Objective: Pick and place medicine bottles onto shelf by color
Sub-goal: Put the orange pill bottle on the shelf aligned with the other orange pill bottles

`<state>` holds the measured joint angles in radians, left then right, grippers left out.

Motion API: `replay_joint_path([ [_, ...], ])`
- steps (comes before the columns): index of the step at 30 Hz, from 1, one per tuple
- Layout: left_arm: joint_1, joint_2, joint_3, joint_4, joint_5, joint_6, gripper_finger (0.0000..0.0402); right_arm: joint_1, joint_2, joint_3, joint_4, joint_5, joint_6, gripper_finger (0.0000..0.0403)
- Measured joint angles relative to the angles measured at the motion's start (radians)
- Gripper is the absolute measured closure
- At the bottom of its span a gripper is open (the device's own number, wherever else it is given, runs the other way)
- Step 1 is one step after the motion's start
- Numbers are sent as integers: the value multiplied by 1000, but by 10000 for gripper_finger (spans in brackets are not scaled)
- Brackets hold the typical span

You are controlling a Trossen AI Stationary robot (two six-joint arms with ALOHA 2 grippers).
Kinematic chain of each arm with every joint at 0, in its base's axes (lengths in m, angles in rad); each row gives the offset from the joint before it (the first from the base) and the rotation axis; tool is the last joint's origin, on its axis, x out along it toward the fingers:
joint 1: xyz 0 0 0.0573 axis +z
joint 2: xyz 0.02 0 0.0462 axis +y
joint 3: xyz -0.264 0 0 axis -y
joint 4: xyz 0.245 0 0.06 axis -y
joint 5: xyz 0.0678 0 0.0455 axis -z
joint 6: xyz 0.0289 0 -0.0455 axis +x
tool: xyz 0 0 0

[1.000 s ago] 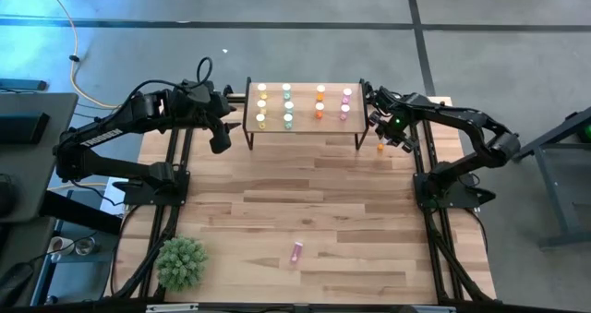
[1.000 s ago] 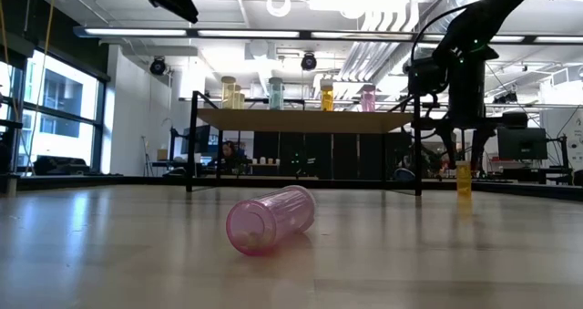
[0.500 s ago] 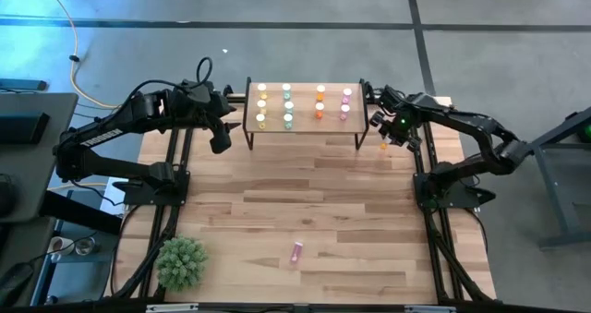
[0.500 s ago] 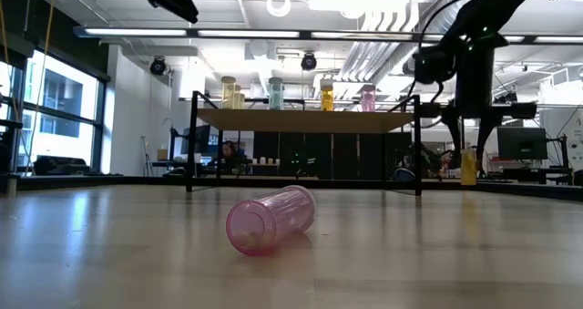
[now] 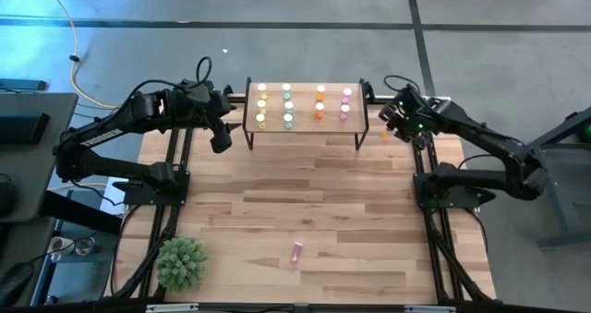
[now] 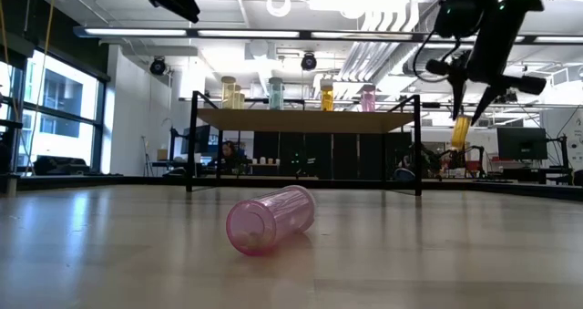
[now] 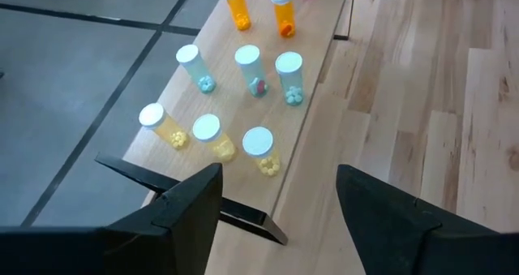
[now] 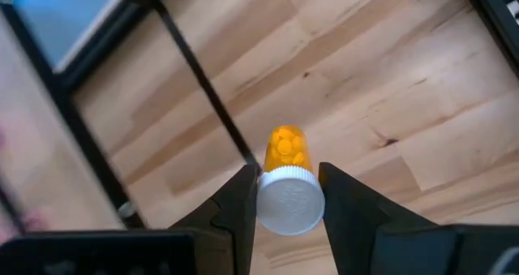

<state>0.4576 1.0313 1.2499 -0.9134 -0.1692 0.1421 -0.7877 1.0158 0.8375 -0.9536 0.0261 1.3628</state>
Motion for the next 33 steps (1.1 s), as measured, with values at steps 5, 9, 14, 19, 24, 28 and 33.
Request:
replay_joint_path([
  [5, 0, 0, 0, 0, 0, 0, 172, 34, -73, 0, 2, 51, 21, 297],
  [9, 0, 1, 0, 1, 0, 0, 174, 60, -122, 0, 45, 80, 24, 297],
  [14, 0, 1, 0, 6, 1, 0, 174, 91, -167, 0, 154, 120, 2, 297],
  [19, 0, 3, 0, 29, 1, 0, 174, 117, -193, 2, 238, 164, -32, 298],
  [24, 0, 3, 0, 52, 1, 0, 174, 136, -193, 65, 235, 217, -105, 298],
  [28, 0, 3, 0, 52, 1, 0, 174, 154, -193, 126, 255, 242, -178, 298],
  [33, 0, 3, 0, 55, 4, -15, 174, 190, -180, 178, 317, 255, -265, 298],
])
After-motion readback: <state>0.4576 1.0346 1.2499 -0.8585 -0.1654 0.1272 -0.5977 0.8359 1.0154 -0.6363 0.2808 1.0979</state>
